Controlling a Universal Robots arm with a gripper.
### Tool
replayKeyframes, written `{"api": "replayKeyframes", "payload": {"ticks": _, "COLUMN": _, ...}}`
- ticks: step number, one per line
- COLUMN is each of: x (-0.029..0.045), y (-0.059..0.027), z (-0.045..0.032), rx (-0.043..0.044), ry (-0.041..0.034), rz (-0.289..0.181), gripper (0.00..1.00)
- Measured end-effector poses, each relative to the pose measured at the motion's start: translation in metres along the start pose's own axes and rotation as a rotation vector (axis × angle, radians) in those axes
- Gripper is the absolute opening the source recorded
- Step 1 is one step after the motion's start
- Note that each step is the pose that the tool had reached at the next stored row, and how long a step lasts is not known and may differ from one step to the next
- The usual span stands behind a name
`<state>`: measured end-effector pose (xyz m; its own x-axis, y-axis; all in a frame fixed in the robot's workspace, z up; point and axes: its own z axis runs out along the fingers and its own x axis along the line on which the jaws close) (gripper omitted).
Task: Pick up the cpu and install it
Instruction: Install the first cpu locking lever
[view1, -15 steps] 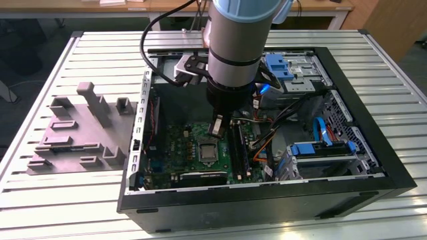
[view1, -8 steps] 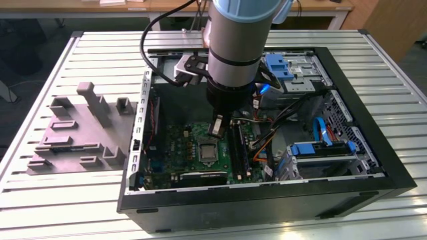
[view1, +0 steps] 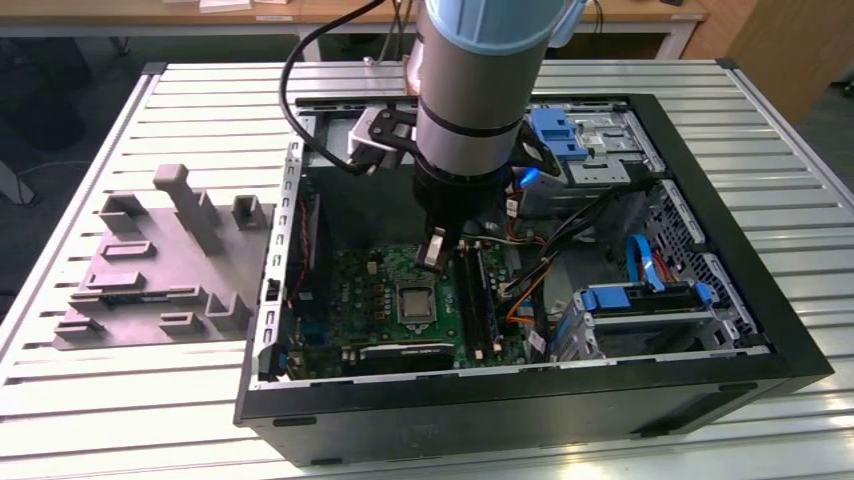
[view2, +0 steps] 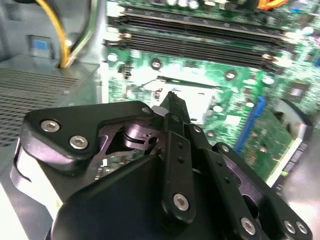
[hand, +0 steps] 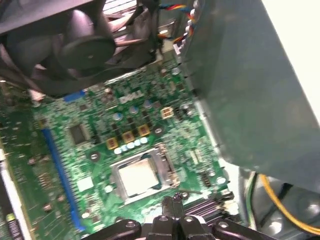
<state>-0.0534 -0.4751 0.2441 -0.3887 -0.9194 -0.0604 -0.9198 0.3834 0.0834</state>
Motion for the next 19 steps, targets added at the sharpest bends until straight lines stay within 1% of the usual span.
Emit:
{"api": "replayKeyframes", "payload": {"ticks": 1, "x": 0.0000, "y": 0.0000, "z": 0.0000, "rx": -0.0065, "ry": -0.0151, "rz": -0.001, "gripper": 0.11}}
{"api": "replayKeyframes", "payload": {"ticks": 2, "x": 0.0000, "y": 0.0000, "z": 0.0000, "rx": -0.0118, "ry": -0.0275, "rz": -0.002, "gripper": 0.11}}
{"api": "replayKeyframes", "payload": {"ticks": 3, "x": 0.0000, "y": 0.0000, "z": -0.0001, "rx": -0.0143, "ry": -0.0340, "rz": -0.002, "gripper": 0.11}}
{"api": "replayKeyframes", "payload": {"ticks": 4, "x": -0.0002, "y": -0.0003, "z": -0.0001, "rx": -0.0148, "ry": -0.0353, "rz": -0.002, "gripper": 0.11}}
{"api": "replayKeyframes", "payload": {"ticks": 7, "x": -0.0019, "y": -0.0026, "z": -0.0002, "rx": -0.0149, "ry": -0.0353, "rz": -0.002, "gripper": 0.11}}
{"api": "replayKeyframes", "payload": {"ticks": 14, "x": -0.0103, "y": -0.0105, "z": -0.0003, "rx": -0.0149, "ry": -0.0353, "rz": -0.003, "gripper": 0.11}}
{"api": "replayKeyframes", "payload": {"ticks": 19, "x": -0.0149, "y": -0.0130, "z": -0.0002, "rx": -0.0148, "ry": -0.0353, "rz": -0.003, "gripper": 0.11}}
